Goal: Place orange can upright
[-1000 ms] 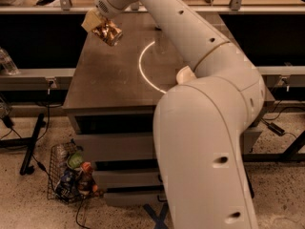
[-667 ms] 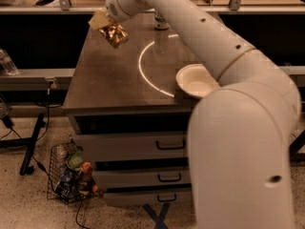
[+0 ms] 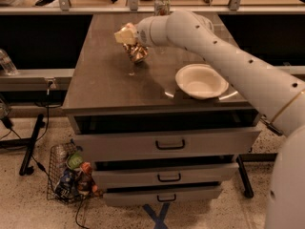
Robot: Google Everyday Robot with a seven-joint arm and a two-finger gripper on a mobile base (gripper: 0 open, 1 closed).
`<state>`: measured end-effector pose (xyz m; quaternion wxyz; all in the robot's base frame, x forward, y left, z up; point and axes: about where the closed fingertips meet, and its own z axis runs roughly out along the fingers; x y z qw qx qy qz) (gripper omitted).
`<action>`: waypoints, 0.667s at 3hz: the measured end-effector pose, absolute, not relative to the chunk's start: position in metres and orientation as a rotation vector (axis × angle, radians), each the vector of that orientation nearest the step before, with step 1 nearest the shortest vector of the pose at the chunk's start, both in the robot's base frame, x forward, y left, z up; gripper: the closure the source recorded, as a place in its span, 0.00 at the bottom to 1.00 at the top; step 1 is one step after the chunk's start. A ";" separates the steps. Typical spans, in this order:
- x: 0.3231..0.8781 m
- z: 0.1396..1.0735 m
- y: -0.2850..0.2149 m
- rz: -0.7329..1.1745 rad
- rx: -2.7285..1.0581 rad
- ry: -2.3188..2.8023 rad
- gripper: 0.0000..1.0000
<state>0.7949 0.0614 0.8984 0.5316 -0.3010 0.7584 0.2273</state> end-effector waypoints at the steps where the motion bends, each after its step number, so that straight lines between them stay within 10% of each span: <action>1: 0.804 0.919 0.053 0.533 -0.656 1.743 1.00; 2: 0.804 0.919 0.053 0.533 -0.656 1.743 1.00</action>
Offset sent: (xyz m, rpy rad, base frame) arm 0.0090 -0.0093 0.0171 0.0621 -0.0608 -0.0474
